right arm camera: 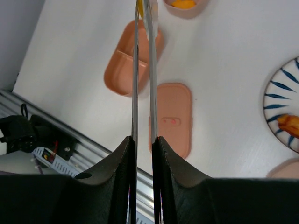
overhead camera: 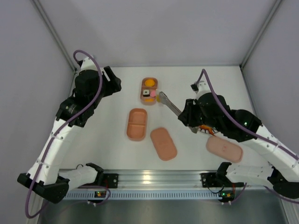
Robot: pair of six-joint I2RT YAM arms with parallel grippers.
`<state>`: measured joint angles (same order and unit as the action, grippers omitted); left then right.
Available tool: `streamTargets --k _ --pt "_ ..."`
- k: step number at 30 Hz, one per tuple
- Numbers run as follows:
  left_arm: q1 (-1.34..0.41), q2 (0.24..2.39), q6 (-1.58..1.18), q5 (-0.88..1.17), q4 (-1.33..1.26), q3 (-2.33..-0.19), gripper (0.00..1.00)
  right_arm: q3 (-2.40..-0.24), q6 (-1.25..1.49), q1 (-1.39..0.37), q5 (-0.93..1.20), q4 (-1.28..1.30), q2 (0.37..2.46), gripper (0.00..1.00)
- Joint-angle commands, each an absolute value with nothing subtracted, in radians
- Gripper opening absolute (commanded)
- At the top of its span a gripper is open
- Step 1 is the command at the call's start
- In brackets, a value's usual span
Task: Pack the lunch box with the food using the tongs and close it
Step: Place the fake food in the packing box.
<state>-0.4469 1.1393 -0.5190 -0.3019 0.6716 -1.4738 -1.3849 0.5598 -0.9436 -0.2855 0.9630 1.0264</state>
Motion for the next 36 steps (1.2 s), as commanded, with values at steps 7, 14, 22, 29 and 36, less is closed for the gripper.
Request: streamTargets --k 7,14,22,29,36 --pt "-0.440 1.034 -0.445 -0.367 0.735 -1.445 0.74 -1.220 0.601 -0.934 -0.011 0.477 1.158 0.00" --pt "-0.439 1.023 -0.431 -0.360 0.744 -1.442 0.75 -1.164 0.626 -0.922 0.023 0.345 1.236 0.00" --pt "-0.439 1.023 -0.428 -0.345 0.729 -1.424 0.75 -1.120 0.635 -0.896 0.054 0.268 1.299 0.00" --pt "-0.440 1.026 -0.422 -0.347 0.723 -1.420 0.75 -1.088 0.637 -0.893 0.035 0.268 1.313 0.00" --pt "-0.440 1.032 -0.422 -0.339 0.716 -1.414 0.75 -1.039 0.643 -0.885 0.014 0.287 1.285 0.00"
